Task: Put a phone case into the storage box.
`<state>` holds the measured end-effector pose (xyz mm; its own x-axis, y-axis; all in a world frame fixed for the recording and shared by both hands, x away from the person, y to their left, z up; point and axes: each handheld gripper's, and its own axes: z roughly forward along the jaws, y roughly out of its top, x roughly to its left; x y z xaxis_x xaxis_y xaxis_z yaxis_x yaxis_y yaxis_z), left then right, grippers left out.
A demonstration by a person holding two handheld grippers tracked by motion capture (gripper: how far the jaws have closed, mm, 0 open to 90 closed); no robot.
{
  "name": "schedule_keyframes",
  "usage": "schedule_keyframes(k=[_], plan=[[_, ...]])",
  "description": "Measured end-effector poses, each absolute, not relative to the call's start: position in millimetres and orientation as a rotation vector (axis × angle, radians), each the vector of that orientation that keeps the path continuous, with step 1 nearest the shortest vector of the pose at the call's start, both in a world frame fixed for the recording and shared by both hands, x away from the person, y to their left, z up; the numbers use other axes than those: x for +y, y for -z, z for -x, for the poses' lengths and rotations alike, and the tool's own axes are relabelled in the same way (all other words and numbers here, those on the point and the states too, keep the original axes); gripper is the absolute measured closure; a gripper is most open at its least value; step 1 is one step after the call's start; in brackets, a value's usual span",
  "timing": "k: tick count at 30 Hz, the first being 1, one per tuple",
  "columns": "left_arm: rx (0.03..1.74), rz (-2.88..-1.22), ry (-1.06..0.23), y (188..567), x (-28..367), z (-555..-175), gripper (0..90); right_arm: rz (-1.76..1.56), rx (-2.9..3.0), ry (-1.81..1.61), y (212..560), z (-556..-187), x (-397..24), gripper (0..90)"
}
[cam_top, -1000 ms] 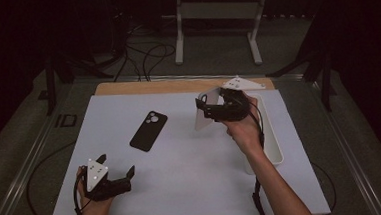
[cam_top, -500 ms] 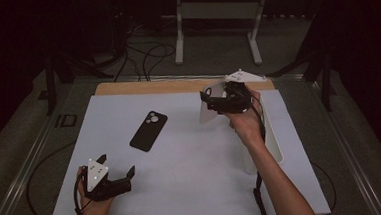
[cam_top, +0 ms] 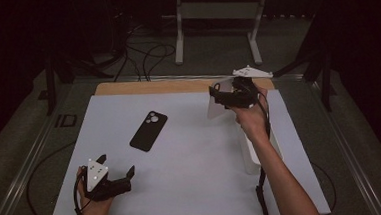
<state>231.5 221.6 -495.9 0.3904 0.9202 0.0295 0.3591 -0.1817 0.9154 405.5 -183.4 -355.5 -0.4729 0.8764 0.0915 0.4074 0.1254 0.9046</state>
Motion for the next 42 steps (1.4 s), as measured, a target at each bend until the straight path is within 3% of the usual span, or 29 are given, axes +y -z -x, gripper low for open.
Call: schedule_keyframes(k=[42], plan=[[1.127, -1.736, -0.773, 496.2, 220.9, -231.9, 0.8, -1.419, 1.73, -1.174, 354.0, -425.9, -256.9, 16.6]])
